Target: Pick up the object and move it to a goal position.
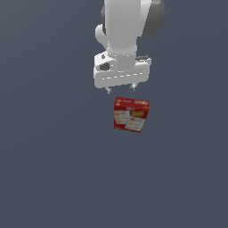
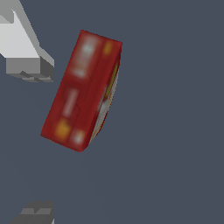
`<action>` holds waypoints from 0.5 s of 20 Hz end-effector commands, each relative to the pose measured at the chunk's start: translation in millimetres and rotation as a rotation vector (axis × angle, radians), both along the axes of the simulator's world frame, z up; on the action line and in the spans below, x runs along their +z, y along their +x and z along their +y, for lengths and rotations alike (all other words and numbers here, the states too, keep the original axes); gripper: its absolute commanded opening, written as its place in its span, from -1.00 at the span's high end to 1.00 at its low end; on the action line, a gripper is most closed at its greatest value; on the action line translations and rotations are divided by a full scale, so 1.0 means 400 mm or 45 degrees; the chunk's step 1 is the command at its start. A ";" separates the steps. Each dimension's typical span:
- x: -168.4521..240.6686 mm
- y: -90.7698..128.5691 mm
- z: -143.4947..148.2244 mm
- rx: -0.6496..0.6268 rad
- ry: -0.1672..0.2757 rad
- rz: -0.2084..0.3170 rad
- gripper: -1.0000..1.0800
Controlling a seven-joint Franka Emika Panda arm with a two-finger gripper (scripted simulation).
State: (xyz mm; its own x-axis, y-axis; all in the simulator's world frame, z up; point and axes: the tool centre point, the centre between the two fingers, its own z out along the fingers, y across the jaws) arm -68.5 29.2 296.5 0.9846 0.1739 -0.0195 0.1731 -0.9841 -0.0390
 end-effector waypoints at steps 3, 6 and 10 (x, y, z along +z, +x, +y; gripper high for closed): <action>-0.014 -0.001 0.013 0.153 -0.002 -0.008 -0.92; -0.024 -0.002 0.023 0.263 -0.003 -0.013 -0.92; -0.037 -0.003 0.036 0.410 -0.005 -0.020 -0.92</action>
